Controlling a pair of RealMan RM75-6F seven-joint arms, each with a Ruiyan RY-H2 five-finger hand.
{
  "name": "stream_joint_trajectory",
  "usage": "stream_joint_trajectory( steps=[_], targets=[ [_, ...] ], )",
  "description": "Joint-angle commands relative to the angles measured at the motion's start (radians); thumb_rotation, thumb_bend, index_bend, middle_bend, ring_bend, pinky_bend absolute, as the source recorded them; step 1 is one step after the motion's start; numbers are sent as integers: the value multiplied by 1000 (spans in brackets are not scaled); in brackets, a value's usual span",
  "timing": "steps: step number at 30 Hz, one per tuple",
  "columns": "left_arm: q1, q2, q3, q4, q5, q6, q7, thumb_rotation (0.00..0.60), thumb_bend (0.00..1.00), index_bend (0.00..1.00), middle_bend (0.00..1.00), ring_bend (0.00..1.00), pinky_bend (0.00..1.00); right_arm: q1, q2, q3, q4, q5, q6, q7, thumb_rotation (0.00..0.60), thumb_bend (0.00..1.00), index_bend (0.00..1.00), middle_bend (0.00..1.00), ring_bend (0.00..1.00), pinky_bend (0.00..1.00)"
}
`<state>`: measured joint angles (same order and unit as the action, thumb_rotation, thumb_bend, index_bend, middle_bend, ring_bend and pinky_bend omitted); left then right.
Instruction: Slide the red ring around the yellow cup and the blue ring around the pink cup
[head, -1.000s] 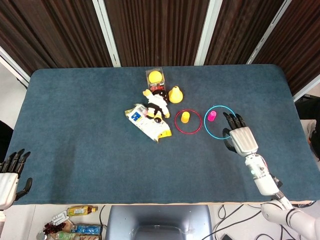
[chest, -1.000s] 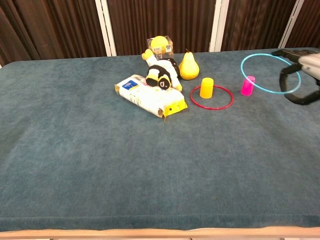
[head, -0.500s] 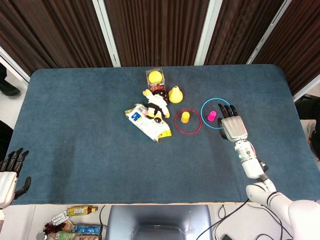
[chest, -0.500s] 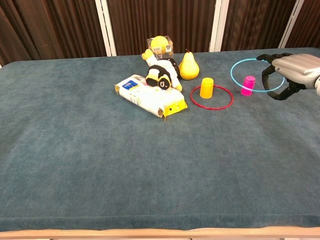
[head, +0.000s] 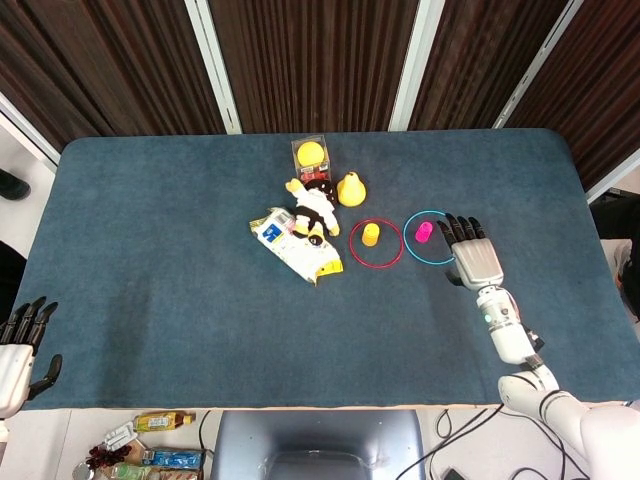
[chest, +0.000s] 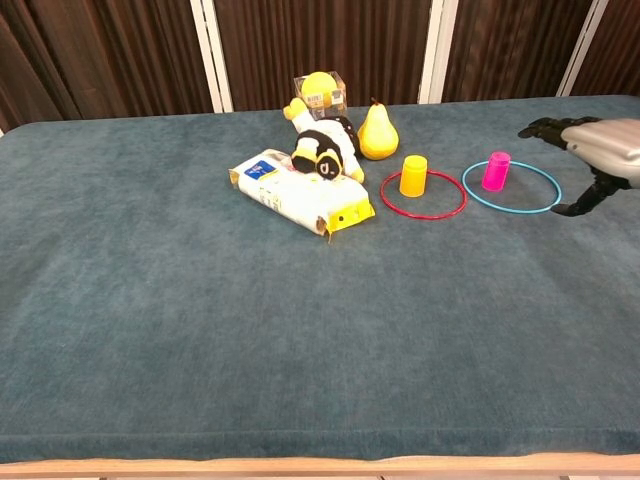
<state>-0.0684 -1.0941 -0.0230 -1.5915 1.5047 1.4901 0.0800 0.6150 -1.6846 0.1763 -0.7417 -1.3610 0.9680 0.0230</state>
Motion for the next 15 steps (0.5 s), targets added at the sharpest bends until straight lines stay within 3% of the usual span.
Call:
stream_joint_trajectory(
  steps=[1, 3, 7, 11, 15],
  targets=[
    [2, 0, -1, 2, 5, 9, -7, 600, 441, 0, 2, 0, 192, -150, 131, -46, -280, -55, 236, 27, 600, 324, 42, 0, 0, 0],
    [1, -3, -3, 9, 14, 16, -15, 600, 441, 0, 1, 0, 192, -232, 200, -104, -428, -106, 349, -7, 600, 298, 6, 0, 0, 0],
    [-5, -24, -10, 42, 37, 35, -28, 600, 441, 0, 0, 0, 188, -412, 301, -229, -666, -175, 556, -238, 600, 239, 0, 0, 0, 0],
    [-1, -36, -5, 52, 54, 52, -29, 600, 442, 0, 0, 0, 186, -511, 345, -281, -803, -217, 675, -366, 600, 237, 0, 0, 0, 0],
    [-2, -46, -4, 62, 69, 63, -30, 600, 442, 0, 0, 0, 183, -535, 361, -267, -837, -239, 718, -351, 600, 238, 0, 0, 0, 0]
  ],
)
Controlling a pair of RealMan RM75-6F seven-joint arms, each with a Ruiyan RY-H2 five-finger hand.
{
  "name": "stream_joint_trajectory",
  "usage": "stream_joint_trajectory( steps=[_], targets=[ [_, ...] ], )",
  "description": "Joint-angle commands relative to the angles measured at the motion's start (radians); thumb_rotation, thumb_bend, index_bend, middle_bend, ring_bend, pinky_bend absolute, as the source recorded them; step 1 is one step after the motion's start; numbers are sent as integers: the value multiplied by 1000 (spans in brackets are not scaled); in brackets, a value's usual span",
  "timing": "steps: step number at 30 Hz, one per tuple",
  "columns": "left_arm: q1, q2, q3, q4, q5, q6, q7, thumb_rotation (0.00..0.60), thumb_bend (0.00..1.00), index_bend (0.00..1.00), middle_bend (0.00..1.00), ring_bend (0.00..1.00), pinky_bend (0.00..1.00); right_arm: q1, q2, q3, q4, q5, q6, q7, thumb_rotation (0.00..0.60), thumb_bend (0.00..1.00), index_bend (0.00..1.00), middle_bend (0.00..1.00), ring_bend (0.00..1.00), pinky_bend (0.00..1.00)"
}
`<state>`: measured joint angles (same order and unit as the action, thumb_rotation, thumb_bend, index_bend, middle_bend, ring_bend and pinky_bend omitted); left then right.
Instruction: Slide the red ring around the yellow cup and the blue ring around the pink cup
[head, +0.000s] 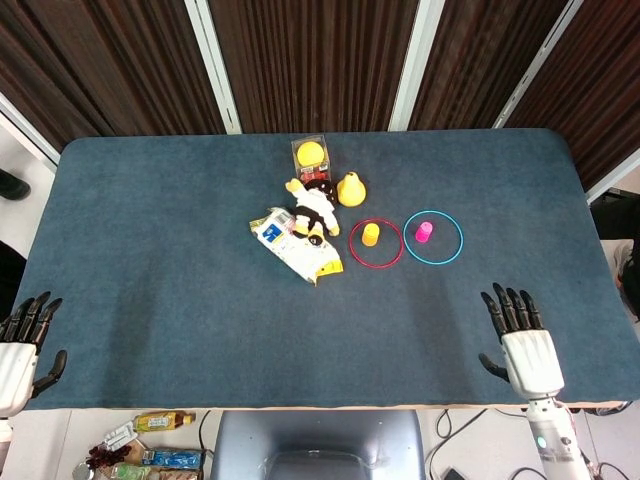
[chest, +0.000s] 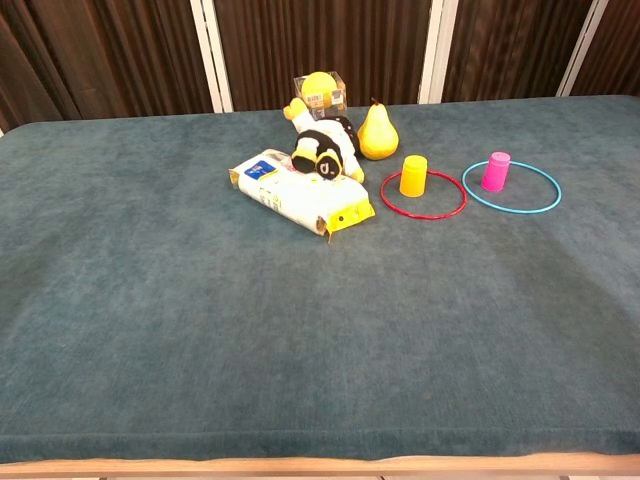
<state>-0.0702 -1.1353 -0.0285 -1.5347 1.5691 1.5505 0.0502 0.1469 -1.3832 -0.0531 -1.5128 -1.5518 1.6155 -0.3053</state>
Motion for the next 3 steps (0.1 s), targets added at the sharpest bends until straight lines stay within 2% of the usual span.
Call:
stream_joint_trajectory(
  steps=[1, 3],
  targets=[
    [-1, -6, 2, 7, 6, 2, -1, 600, 442, 0, 0, 0, 182, -67, 63, -34, -66, -41, 60, -21, 600, 238, 0, 0, 0, 0],
    [-1, -7, 2, 9, 5, 2, 0, 600, 442, 0, 0, 0, 181, -66, 68, -30, -69, -22, 27, -17, 600, 237, 0, 0, 0, 0]
  ],
)
